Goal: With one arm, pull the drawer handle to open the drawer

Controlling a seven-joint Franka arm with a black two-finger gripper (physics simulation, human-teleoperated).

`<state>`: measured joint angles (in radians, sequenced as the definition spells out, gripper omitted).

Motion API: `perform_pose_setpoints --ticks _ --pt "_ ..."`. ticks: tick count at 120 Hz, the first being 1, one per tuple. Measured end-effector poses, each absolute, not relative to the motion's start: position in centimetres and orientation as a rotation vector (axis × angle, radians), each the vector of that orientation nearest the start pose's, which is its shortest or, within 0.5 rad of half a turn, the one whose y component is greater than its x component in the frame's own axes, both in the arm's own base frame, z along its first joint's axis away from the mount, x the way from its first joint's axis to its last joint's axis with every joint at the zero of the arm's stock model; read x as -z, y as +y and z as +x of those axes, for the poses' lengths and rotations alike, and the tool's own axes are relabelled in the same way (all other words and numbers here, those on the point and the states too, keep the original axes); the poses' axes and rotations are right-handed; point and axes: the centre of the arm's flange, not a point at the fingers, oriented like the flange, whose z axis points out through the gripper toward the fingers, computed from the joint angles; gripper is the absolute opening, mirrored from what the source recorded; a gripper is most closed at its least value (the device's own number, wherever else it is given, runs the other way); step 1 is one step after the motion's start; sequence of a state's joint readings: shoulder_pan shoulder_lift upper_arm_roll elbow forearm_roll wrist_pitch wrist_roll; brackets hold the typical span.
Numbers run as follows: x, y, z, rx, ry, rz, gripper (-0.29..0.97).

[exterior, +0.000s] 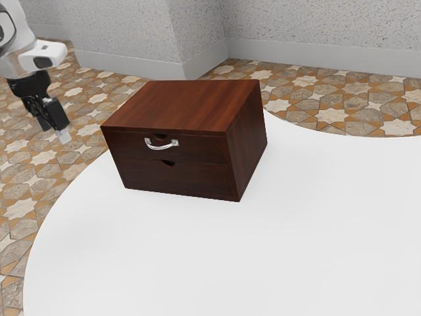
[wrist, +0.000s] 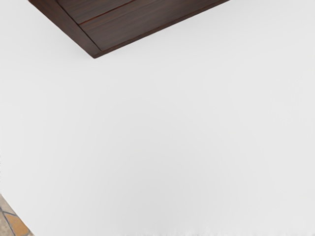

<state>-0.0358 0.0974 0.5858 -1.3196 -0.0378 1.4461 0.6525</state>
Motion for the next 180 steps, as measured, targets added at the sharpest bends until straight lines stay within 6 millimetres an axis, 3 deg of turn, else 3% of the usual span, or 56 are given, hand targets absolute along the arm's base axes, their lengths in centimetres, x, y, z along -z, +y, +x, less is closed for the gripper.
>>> perform_pose_setpoints --ticks 20,42,62,93,106,124,140,162,180 --pt "-68.7 27.8 48.9 0.046 0.341 -3.085 0.68" --pt "-76.8 26.0 43.9 0.308 0.537 -3.01 0.68" --pt "-78.0 23.7 44.5 0.34 0.704 -2.959 0.68" --pt "-74.7 24.0 47.4 0.079 0.751 -2.846 0.68" --pt "-74.2 23.2 48.7 0.011 0.792 -2.773 0.68" --pt "-71.1 21.0 49.9 -0.074 0.918 -2.676 0.68" --pt "-68.0 19.7 50.0 -0.087 1.016 -2.576 0.68" --pt "-67.1 19.5 51.1 -0.032 1.064 -2.476 0.68" --pt "-65.7 16.3 52.3 0.004 1.176 -2.411 0.68"
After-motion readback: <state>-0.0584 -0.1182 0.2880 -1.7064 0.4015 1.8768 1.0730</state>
